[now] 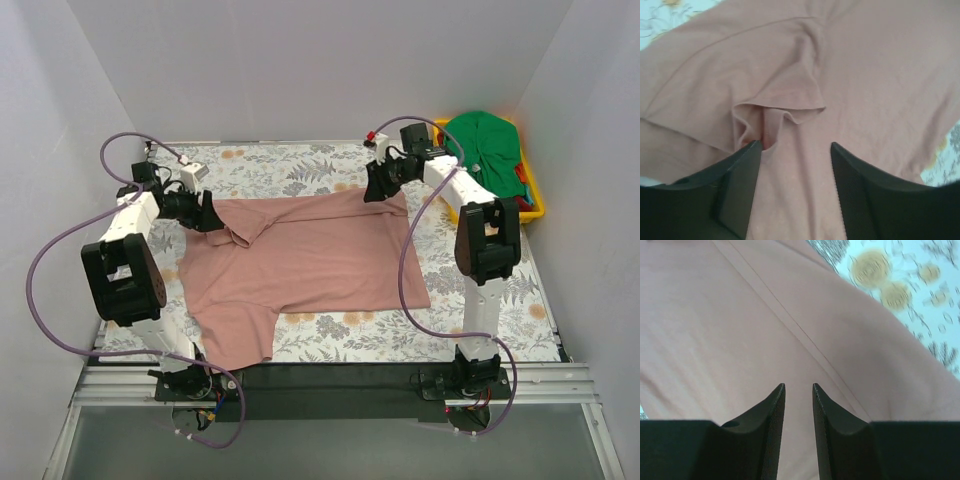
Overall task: Fold and stack the t-shirts
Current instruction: Fold the tshirt
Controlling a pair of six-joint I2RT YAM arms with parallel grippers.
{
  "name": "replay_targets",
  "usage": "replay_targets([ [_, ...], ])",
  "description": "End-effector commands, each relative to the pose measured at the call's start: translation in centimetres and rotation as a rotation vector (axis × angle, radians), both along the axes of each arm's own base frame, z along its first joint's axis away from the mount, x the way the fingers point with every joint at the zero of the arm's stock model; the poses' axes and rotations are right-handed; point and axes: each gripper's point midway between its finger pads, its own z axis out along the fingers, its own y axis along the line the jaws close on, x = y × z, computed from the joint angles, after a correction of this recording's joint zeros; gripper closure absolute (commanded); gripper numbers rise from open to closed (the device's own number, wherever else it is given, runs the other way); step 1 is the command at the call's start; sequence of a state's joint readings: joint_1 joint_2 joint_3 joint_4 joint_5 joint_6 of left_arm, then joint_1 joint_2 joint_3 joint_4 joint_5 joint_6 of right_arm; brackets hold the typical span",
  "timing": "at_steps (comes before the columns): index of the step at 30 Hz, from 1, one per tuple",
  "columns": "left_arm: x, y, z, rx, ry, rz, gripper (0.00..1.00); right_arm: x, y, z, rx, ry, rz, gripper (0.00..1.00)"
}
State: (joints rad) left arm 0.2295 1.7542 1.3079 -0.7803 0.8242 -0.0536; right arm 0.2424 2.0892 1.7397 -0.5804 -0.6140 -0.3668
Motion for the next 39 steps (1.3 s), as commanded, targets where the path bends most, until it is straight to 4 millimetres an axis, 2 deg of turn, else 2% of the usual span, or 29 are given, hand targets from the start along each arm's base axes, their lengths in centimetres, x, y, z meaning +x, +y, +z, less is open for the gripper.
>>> replay_targets([
  [1, 3.1, 1.1, 1.1, 0.058, -0.095, 0.093, 0.4, -0.1, 4.6, 2.3, 0.07, -0.03, 0.075, 0.65],
  [2, 3.3, 1.4, 0.4, 0.062, -0.075, 0.107, 0.38, -0.2, 5.4, 2.0, 0.071, -0.02, 0.085, 0.65],
  [3, 3.8, 1.7, 0.1, 0.073, -0.07, 0.115, 0.36, -0.3, 6.7, 2.6, 0.08, -0.036, 0.107, 0.65],
  [4, 4.4, 2.3, -1.4, 0.101, -0.046, 0.137, 0.34, -0.5, 7.4, 2.6, 0.083, -0.032, 0.118, 0.65],
  [7, 4.7, 2.6, -2.5, 0.105, -0.023, 0.137, 0.37, -1.0, 9.3, 2.5, 0.097, -0.022, 0.143, 0.65],
  [8, 4.3, 2.0, -2.7, 0.083, -0.016, 0.099, 0.48, -1.1, 9.6, 2.3, 0.096, -0.014, 0.146, 0.65],
  [9, 3.9, 1.7, -2.7, 0.078, -0.01, 0.07, 0.55, -1.3, 10.0, 2.4, 0.097, -0.015, 0.154, 0.65],
  [11, 1.7, 0.5, -2.3, 0.045, 0.032, 0.002, 0.72, -1.5, 10.0, 2.5, 0.097, -0.016, 0.157, 0.65],
  [14, -1.9, 0.0, -2.7, 0.066, 0.046, -0.11, 0.8, -1.9, 9.8, 2.3, 0.087, -0.015, 0.16, 0.65],
  [15, -2.6, 0.2, -2.5, 0.1, 0.01, -0.155, 0.8, -2.1, 9.7, 2.2, 0.084, -0.017, 0.163, 0.65],
  [16, -4.7, -0.1, -3.3, 0.107, 0.052, -0.197, 0.8, -2.4, 9.5, 2.1, 0.078, -0.012, 0.162, 0.65],
  [20, -7.4, 0.8, -4.6, 0.207, 0.042, -0.288, 0.66, -3.0, 8.5, 1.8, 0.044, -0.025, 0.159, 0.65],
  [22, -7.9, 1.1, -4.7, 0.234, 0.038, -0.315, 0.6, -3.0, 7.6, 1.8, 0.026, -0.032, 0.149, 0.65],
  [26, -6.7, 0.4, -2.7, 0.187, -0.01, -0.313, 0.56, -2.9, 5.2, 2.1, 0.009, -0.03, 0.115, 0.65],
  [28, -4.4, -0.4, -0.8, 0.133, -0.096, -0.265, 0.55, -2.6, 3.8, 1.9, -0.005, -0.027, 0.089, 0.65],
  [29, -3.9, -1.0, 0.5, 0.096, -0.118, -0.231, 0.52, -2.7, 3.6, 2.2, -0.005, -0.03, 0.085, 0.66],
  [30, -3.9, -1.8, 0.7, 0.07, -0.122, -0.218, 0.5, -3.0, 3.6, 2.1, -0.001, -0.022, 0.089, 0.67],
  [31, -2.4, -2.2, 1.1, 0.087, -0.197, -0.208, 0.49, -3.3, 3.7, 2.3, 0.008, -0.018, 0.092, 0.67],
  [32, -2.2, -2.4, 1.5, 0.15, -0.232, -0.199, 0.5, -3.5, 3.8, 2.3, 0.019, -0.005, 0.089, 0.67],
  [33, -2.4, -4.4, 0.9, 0.166, -0.229, -0.215, 0.51, -3.5, 3.8, 2.2, 0.022, 0.005, 0.084, 0.68],
  [35, -1.0, -4.2, -0.5, 0.28, -0.275, -0.155, 0.55, -3.4, 3.8, 2.1, 0.021, 0.01, 0.075, 0.68],
  [36, -1.3, -6.1, -1.3, 0.294, -0.259, -0.197, 0.56, -3.3, 3.6, 2.0, 0.016, 0.014, 0.066, 0.69],
  [38, -0.4, -6.4, -1.7, 0.321, -0.241, -0.158, 0.56, -3.3, 3.6, 2.0, 0.015, 0.016, 0.063, 0.69],
  [39, -0.2, -6.4, -3.0, 0.36, -0.202, -0.148, 0.56, -3.2, 3.4, 2.0, 0.012, 0.012, 0.058, 0.69],
])
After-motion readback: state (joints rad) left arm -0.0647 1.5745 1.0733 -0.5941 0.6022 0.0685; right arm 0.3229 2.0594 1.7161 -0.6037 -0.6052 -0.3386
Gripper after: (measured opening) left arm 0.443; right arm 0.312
